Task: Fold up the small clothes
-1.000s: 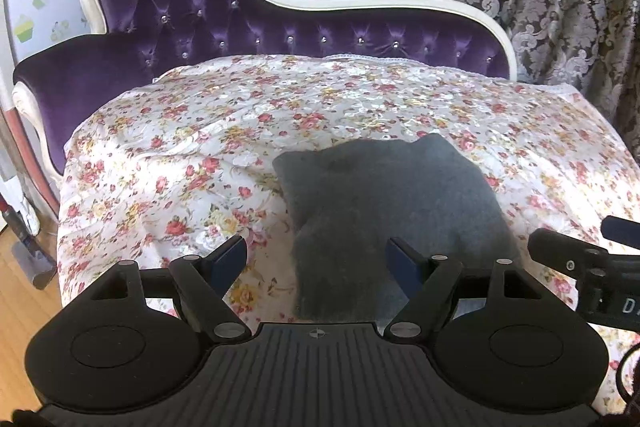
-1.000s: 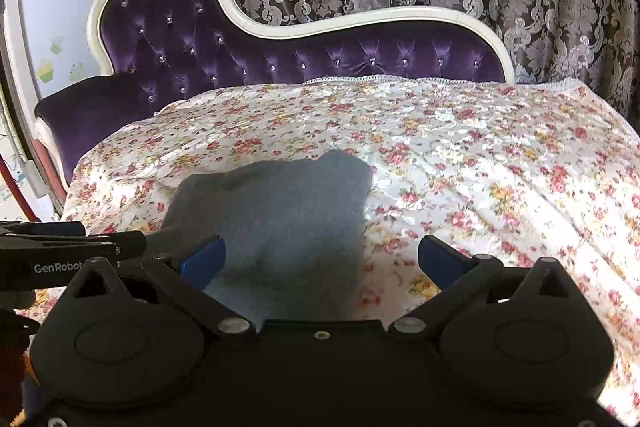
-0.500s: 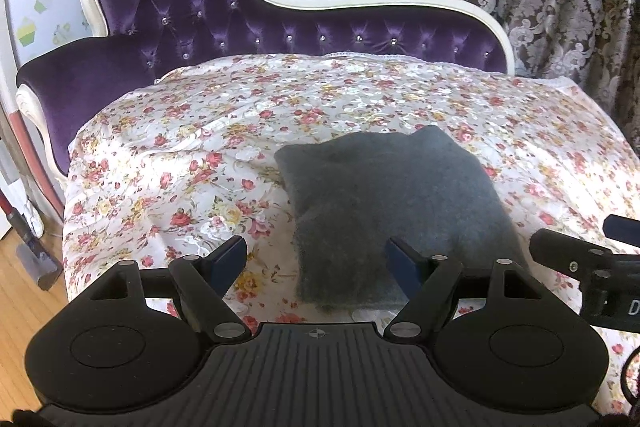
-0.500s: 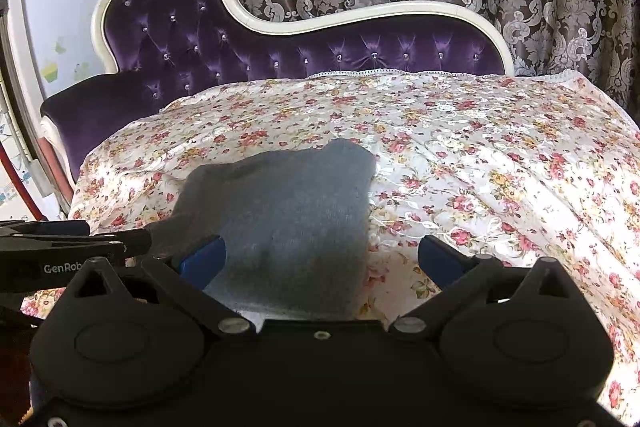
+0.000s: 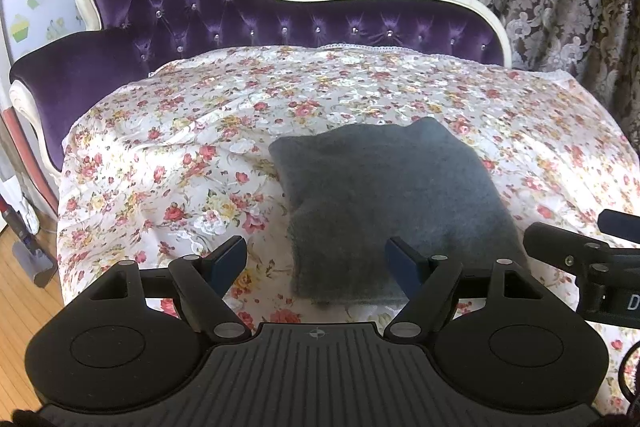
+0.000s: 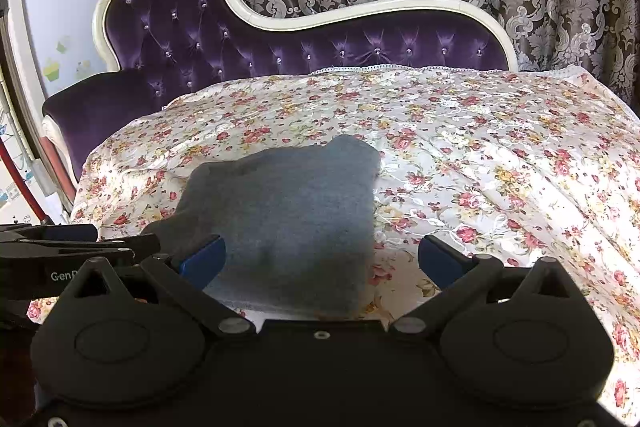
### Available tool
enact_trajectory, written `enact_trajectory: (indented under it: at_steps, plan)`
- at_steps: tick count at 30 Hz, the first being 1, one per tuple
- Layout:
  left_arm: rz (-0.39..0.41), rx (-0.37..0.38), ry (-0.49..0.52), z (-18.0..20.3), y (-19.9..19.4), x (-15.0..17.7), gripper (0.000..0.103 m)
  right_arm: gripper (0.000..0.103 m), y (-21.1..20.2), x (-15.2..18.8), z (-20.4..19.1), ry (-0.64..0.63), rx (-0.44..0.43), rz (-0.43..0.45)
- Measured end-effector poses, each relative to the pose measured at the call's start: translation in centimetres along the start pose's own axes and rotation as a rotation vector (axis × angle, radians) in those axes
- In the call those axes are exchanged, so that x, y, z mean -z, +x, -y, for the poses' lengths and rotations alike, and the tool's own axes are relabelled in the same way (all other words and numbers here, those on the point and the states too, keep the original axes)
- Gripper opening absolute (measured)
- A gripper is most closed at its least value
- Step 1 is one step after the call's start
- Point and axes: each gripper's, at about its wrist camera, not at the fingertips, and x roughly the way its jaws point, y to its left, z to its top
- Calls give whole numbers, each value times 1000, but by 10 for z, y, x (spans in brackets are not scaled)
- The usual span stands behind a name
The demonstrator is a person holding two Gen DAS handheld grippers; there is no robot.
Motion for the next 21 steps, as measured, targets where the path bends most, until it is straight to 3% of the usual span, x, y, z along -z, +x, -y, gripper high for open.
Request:
enact_trajectory:
  at_steps: [21]
  plan:
    - [-8,14,10,3,4,-1,75,102,6,1,1,10,-5,-15]
